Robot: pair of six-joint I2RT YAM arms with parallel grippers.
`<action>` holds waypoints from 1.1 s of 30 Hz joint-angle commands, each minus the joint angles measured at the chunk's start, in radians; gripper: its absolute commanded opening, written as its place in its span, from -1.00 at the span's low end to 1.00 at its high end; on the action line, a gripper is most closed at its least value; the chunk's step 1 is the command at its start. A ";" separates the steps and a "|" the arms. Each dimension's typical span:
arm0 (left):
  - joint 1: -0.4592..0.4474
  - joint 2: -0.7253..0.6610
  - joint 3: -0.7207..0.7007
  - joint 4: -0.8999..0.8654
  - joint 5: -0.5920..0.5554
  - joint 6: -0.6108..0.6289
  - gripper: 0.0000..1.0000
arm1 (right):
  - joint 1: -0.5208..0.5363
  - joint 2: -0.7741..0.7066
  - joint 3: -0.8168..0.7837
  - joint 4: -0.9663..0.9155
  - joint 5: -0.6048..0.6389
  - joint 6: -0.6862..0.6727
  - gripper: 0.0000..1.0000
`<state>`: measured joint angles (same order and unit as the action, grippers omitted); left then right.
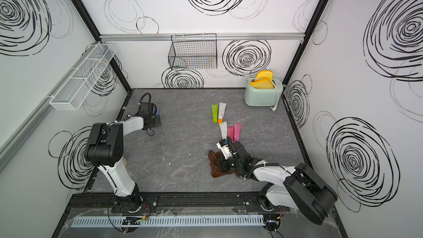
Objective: Wipe the surface of the toothpaste tube
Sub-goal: Move the toothpaste to the center of the board.
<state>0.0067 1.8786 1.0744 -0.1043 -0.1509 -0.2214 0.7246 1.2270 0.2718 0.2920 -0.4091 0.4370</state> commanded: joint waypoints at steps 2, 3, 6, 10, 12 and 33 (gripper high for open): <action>0.002 0.017 0.030 0.015 0.006 0.013 0.03 | 0.007 0.006 0.002 0.018 -0.004 -0.007 -0.96; 0.003 0.022 0.032 0.011 0.005 0.014 -0.03 | 0.007 0.006 0.002 0.018 -0.004 -0.007 -0.96; 0.003 0.027 0.032 0.004 0.005 0.017 -0.19 | 0.007 0.006 0.003 0.018 -0.005 -0.007 -0.97; 0.003 0.021 0.026 -0.001 0.005 0.019 -0.36 | 0.007 -0.005 0.002 0.012 -0.004 -0.009 -0.97; 0.003 0.020 0.022 -0.002 0.009 0.021 -0.39 | 0.007 -0.020 0.000 0.005 0.003 -0.010 -0.97; 0.000 0.049 0.023 -0.022 0.028 0.025 -0.61 | 0.004 -0.092 -0.014 -0.011 0.010 -0.008 -0.97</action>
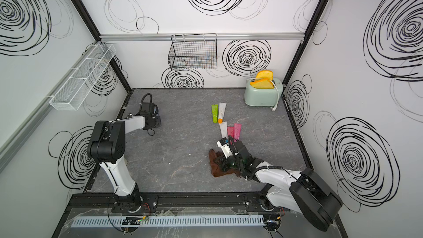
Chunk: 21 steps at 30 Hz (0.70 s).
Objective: Wipe the surface of the toothpaste tube
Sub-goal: Move the toothpaste to the center of the board.
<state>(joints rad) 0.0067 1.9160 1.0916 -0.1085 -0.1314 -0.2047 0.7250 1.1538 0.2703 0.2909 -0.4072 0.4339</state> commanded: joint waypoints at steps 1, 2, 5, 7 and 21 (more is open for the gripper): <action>-0.002 0.003 -0.001 -0.018 0.010 0.008 -0.66 | 0.004 -0.021 -0.012 -0.012 0.007 -0.005 -0.97; -0.006 -0.009 -0.009 -0.020 0.008 0.008 -0.66 | 0.004 -0.026 -0.012 -0.014 0.009 -0.006 -0.97; -0.049 -0.069 -0.053 -0.020 -0.011 0.004 -0.66 | -0.003 -0.047 -0.016 -0.016 0.008 -0.003 -0.97; -0.103 -0.124 -0.090 -0.023 -0.037 -0.003 -0.66 | -0.009 -0.059 -0.018 -0.018 0.006 -0.002 -0.97; -0.664 -0.400 -0.263 -0.114 -0.139 -0.144 -0.67 | -0.118 -0.130 0.043 -0.118 -0.085 0.012 -0.97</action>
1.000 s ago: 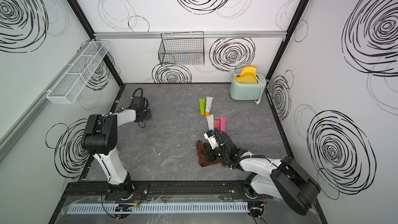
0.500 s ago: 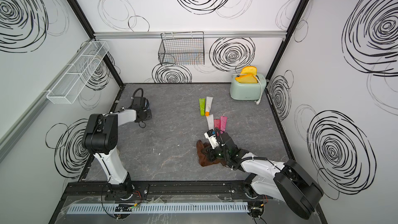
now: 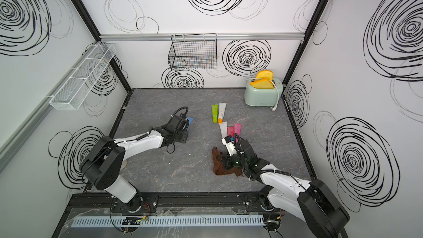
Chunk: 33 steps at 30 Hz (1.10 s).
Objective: Wipe the surface of the toothpaste tube
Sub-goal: Move the toothpaste to the center of the board, then wipe the dirt from the toothpaste tube.
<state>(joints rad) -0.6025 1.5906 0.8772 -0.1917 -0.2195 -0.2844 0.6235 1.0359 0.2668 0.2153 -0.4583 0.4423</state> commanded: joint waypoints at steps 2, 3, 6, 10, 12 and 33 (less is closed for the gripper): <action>-0.135 -0.137 -0.120 -0.018 -0.072 -0.107 -0.66 | -0.031 0.000 0.068 -0.048 -0.044 0.000 -0.97; -0.167 -0.166 -0.154 -0.010 -0.073 -0.123 -0.66 | -0.036 0.010 0.078 -0.050 -0.049 -0.005 -0.97; -0.278 -0.280 -0.264 0.029 -0.053 -0.191 -0.65 | -0.049 0.063 0.119 -0.052 -0.064 -0.026 -0.97; -0.414 -0.360 -0.353 0.050 -0.017 -0.269 -0.59 | -0.051 0.152 0.199 -0.084 -0.109 -0.067 -0.97; -0.487 -0.373 -0.379 0.055 -0.029 -0.310 -0.51 | -0.048 0.180 0.219 -0.072 -0.123 -0.065 -0.97; -0.565 -0.385 -0.571 0.236 -0.007 -0.415 0.11 | 0.080 0.398 0.315 -0.084 -0.041 -0.126 -1.00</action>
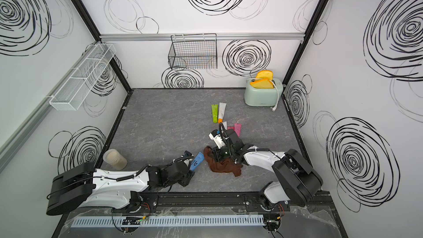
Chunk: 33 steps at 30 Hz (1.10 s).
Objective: Wipe the surface of the toothpaste tube
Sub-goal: Wipe the dirt from the toothpaste tube.
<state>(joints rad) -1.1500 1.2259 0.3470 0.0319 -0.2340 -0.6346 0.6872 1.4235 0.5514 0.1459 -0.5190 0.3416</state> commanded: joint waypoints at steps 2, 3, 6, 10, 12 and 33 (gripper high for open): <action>-0.033 -0.041 -0.057 0.010 -0.011 -0.089 0.06 | 0.041 0.021 0.046 -0.020 0.027 -0.030 -1.00; -0.039 -0.048 -0.060 0.004 -0.021 -0.096 0.04 | 0.055 0.027 0.055 -0.024 0.034 -0.033 -1.00; -0.058 -0.061 -0.062 -0.009 -0.036 -0.111 -0.10 | 0.097 0.051 0.082 -0.033 0.060 -0.041 -1.00; -0.066 -0.044 -0.058 -0.009 -0.040 -0.115 -0.47 | 0.118 0.107 0.113 -0.037 0.085 -0.041 -1.00; -0.066 -0.025 -0.052 -0.004 -0.041 -0.107 -0.58 | 0.120 0.136 0.127 -0.037 0.093 -0.040 -1.00; 0.003 0.040 -0.005 0.054 -0.060 0.034 -1.00 | 0.277 0.248 0.097 0.028 0.012 0.051 -1.00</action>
<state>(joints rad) -1.1751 1.2259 0.3347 0.0525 -0.2543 -0.6361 0.9096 1.6451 0.6838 0.1928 -0.3897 0.3626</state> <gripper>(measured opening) 0.317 0.054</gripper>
